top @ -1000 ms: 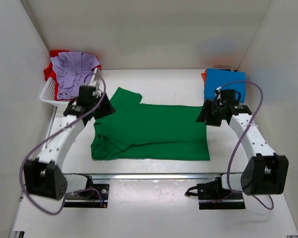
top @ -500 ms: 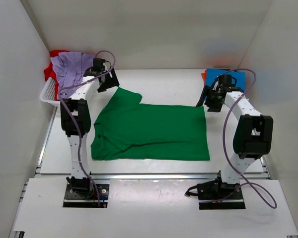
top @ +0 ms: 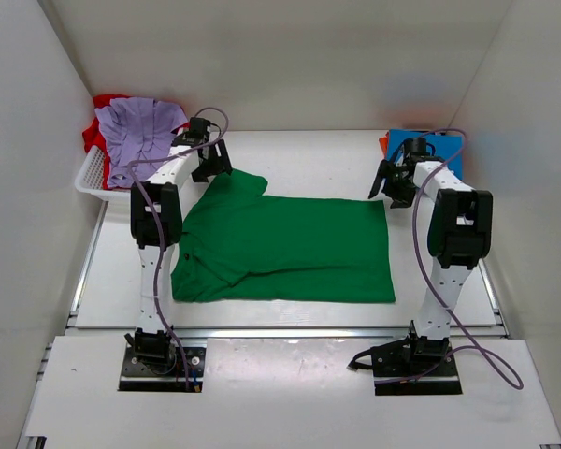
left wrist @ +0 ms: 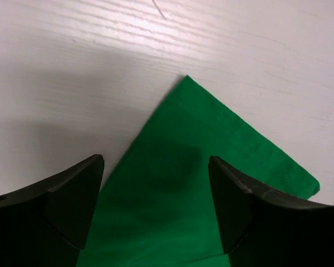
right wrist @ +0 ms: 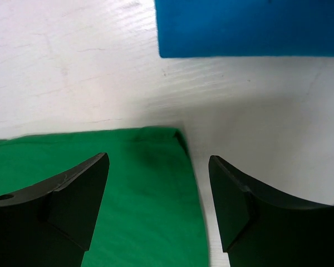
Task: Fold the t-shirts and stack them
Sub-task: Grap the side of the flattened tshirt furthest away from the robot with both arms
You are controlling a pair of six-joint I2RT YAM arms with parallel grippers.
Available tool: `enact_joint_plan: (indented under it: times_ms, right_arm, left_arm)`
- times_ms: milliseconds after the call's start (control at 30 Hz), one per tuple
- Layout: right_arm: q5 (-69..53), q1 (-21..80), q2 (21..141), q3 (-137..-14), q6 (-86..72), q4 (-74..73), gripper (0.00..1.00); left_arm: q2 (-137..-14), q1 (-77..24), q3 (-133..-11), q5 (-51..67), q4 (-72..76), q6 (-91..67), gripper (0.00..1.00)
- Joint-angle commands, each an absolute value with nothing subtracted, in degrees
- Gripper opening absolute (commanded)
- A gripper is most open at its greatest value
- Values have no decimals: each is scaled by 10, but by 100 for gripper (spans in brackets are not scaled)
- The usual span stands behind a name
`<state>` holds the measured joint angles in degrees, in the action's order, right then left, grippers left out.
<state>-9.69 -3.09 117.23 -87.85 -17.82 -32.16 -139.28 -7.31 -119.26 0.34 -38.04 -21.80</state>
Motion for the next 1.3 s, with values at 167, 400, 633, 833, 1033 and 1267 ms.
enact_joint_plan:
  times_ms: [167,400,633,833,1033,1267]
  right_arm:
    - [-80,-15,1196,-896,-178,-303,66]
    - [-79,-8,1221,-914,-185,-294,16]
    - [-55,-4,1213,-932,-164,-309,0]
    - [-73,-5,1122,-866,-149,-276,0]
    - [-122,-18,1032,-753,-138,-248,0]
    - [-179,-38,927,-622,-147,-200,0]
  left_arm:
    - [-1408,-84,-1210,20,-406,-208,45]
    - [-1410,-83,-1216,18,-407,-211,0]
    - [-1373,-69,-1203,75,-396,-214,0]
    - [-1246,-59,-1082,106,-359,-211,0]
    - [-1077,-56,-873,111,-299,-207,0]
    - [-927,-39,-686,108,-276,-194,0]
